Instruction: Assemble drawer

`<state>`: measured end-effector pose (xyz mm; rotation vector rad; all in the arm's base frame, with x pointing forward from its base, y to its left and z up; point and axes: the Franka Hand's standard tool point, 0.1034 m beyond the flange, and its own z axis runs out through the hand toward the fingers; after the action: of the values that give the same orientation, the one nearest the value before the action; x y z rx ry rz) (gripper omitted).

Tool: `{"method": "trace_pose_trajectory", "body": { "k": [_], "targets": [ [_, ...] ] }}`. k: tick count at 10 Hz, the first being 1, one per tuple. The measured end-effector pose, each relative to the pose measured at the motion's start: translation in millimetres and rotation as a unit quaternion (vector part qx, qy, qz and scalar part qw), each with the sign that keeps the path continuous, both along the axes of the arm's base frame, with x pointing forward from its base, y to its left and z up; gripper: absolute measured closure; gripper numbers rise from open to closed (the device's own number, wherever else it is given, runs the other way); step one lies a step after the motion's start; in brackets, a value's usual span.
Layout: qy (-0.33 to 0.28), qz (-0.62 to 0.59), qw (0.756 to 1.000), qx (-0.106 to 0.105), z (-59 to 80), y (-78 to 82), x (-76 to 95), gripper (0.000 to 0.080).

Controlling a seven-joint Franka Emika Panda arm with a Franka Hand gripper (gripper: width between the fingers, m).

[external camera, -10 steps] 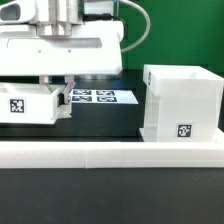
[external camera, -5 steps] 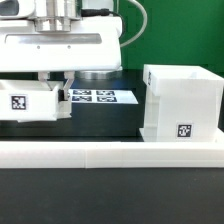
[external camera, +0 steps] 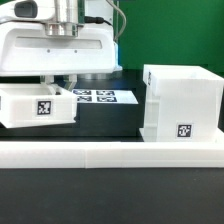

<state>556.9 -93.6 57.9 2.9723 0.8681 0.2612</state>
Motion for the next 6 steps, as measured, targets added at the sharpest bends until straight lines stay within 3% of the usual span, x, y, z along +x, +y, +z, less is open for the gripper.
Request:
{"method": "trace_pose_trajectory", "body": {
  "k": [4,6],
  "targets": [
    [0.005,0.126,0.992,-0.029,-3.0,-4.3,-2.7,0.0758],
    [0.018,0.235,0.971,-0.049,-5.6,4.1,-8.1,0.0758]
  ]
}}
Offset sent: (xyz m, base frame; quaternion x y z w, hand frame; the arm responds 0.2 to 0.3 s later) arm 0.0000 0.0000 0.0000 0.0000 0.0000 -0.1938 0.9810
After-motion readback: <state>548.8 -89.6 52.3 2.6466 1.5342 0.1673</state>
